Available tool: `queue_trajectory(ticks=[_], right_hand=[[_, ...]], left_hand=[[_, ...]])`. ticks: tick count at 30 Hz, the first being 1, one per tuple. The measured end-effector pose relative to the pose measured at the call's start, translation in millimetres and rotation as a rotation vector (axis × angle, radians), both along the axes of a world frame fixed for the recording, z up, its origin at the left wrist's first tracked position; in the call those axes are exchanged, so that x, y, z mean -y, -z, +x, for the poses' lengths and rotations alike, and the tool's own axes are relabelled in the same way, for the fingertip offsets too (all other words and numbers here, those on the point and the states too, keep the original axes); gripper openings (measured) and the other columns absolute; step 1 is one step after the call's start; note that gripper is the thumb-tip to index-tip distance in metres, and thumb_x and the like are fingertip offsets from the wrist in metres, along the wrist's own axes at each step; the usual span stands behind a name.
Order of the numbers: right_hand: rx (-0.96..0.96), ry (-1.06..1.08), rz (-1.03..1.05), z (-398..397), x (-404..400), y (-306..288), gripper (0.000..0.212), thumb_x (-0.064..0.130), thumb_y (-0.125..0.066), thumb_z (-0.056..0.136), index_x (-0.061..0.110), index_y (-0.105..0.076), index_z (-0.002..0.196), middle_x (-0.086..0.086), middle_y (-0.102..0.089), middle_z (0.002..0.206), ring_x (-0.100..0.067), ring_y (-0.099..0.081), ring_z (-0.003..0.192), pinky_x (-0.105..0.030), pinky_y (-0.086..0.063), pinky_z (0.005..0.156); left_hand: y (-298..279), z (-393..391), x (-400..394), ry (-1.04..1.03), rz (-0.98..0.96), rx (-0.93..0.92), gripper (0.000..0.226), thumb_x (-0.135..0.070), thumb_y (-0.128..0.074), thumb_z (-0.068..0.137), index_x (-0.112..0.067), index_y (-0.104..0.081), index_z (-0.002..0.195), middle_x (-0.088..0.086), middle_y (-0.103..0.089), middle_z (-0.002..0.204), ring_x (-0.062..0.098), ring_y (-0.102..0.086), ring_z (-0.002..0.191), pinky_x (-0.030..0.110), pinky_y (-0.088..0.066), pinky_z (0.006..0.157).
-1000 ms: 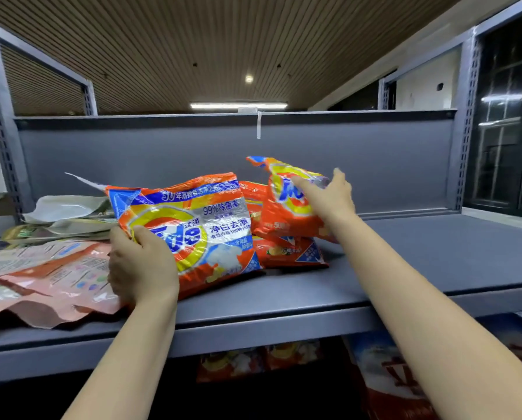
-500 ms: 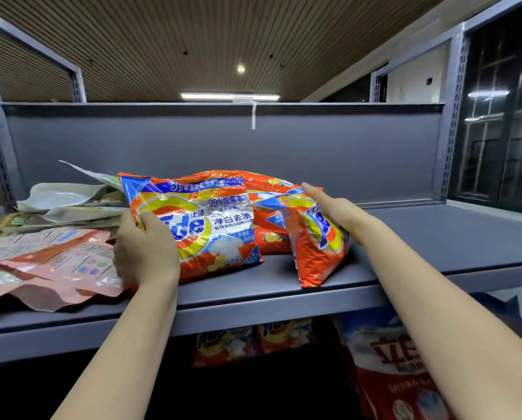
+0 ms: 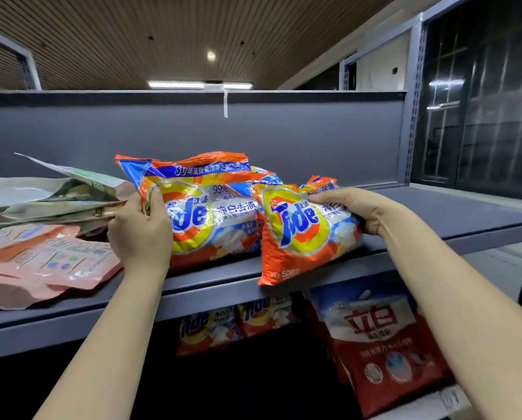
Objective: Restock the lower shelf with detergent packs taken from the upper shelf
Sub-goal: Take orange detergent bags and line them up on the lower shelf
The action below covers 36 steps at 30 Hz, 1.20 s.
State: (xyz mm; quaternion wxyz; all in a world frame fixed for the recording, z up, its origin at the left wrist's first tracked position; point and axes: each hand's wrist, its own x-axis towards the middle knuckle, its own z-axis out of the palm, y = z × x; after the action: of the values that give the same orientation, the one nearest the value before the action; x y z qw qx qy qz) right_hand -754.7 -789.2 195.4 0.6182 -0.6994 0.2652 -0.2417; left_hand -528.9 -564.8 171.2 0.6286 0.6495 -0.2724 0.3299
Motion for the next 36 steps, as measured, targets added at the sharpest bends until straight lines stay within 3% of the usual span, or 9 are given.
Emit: queue_trajectory(ticks=[4,9,13,16,18,23,26,30,36], right_hand=[[0.144,0.073,-0.114,-11,-6,5,0.036,0.025,-0.076,0.075,0.012,-0.066,0.106,-0.011,-0.074,0.096,-0.025,-0.072,0.081,-0.036,-0.059,0.074],[0.205,0.112,-0.219,-26,-15,5,0.028,0.025,-0.074,0.08,0.009,-0.068,0.101,-0.009,-0.075,0.093,-0.025,-0.072,0.086,-0.038,-0.058,0.078],[0.348,0.153,-0.237,-33,-31,15,0.015,0.026,-0.073,0.082,0.014,-0.069,0.089,-0.004,-0.076,0.084,-0.021,-0.073,0.079,-0.032,-0.058,0.067],[0.523,0.162,-0.25,-37,-48,25,0.003,0.018,-0.067,0.087,0.016,-0.068,0.085,0.001,-0.075,0.079,-0.016,-0.073,0.075,-0.025,-0.056,0.061],[0.606,0.173,-0.253,-43,-58,30,0.005,0.014,-0.065,0.089,0.017,-0.068,0.087,0.003,-0.075,0.08,-0.015,-0.073,0.077,-0.025,-0.056,0.063],[0.716,0.251,-0.252,-71,-74,60,0.008,0.013,-0.065,0.089,0.02,-0.068,0.086,0.008,-0.075,0.08,-0.012,-0.072,0.079,-0.024,-0.056,0.067],[0.682,0.297,-0.252,-87,-77,90,0.007,0.014,-0.066,0.088,0.018,-0.068,0.084,0.009,-0.073,0.077,-0.01,-0.07,0.078,-0.025,-0.055,0.068],[0.532,0.271,-0.231,-96,-76,140,0.008,0.013,-0.07,0.084,0.006,-0.067,0.082,-0.001,-0.07,0.077,-0.013,-0.064,0.076,-0.033,-0.052,0.071],[0.317,0.268,-0.01,-82,-73,209,0.012,0.013,-0.07,0.083,0.002,-0.067,0.084,-0.013,-0.072,0.082,-0.029,-0.07,0.078,-0.042,-0.055,0.074]], left_hand=[[5,-13,-7,-0.043,0.037,0.042,0.04,-0.036,-0.046,0.1,0.0,-0.062,0.088,0.026,-0.067,0.088,0.045,-0.056,0.081,0.036,-0.032,0.066],[10,-33,-22,0.073,-0.215,-0.12,0.034,-0.049,-0.049,0.092,-0.019,-0.061,0.08,0.003,-0.064,0.079,0.027,-0.057,0.076,0.032,-0.042,0.069],[9,-47,-34,0.133,-0.36,-0.225,0.028,-0.054,-0.05,0.085,-0.032,-0.063,0.073,-0.015,-0.065,0.074,0.013,-0.064,0.078,0.042,-0.055,0.081],[13,-60,-40,0.119,-0.412,-0.191,0.031,-0.05,-0.05,0.086,-0.026,-0.07,0.088,-0.01,-0.07,0.084,0.011,-0.065,0.079,0.042,-0.055,0.081],[18,-71,-44,0.037,-0.43,-0.179,0.041,-0.05,-0.048,0.087,-0.015,-0.069,0.095,-0.003,-0.072,0.091,0.016,-0.067,0.082,0.041,-0.055,0.08],[48,-99,-65,-0.108,-0.475,-0.166,0.044,-0.046,-0.046,0.09,-0.012,-0.068,0.105,0.002,-0.073,0.099,0.017,-0.068,0.09,0.031,-0.054,0.081],[78,-109,-80,-0.13,-0.434,-0.166,0.043,-0.043,-0.046,0.091,-0.007,-0.067,0.103,0.006,-0.072,0.097,0.021,-0.067,0.089,0.03,-0.053,0.078],[130,-128,-95,-0.168,-0.27,-0.212,0.039,-0.04,-0.045,0.093,-0.006,-0.065,0.098,0.001,-0.063,0.084,0.013,-0.055,0.071,0.024,-0.042,0.069],[201,-136,-100,-0.247,0.008,-0.389,0.031,-0.034,-0.045,0.1,-0.012,-0.052,0.081,-0.011,-0.05,0.061,0.013,-0.047,0.056,0.023,-0.039,0.059]])
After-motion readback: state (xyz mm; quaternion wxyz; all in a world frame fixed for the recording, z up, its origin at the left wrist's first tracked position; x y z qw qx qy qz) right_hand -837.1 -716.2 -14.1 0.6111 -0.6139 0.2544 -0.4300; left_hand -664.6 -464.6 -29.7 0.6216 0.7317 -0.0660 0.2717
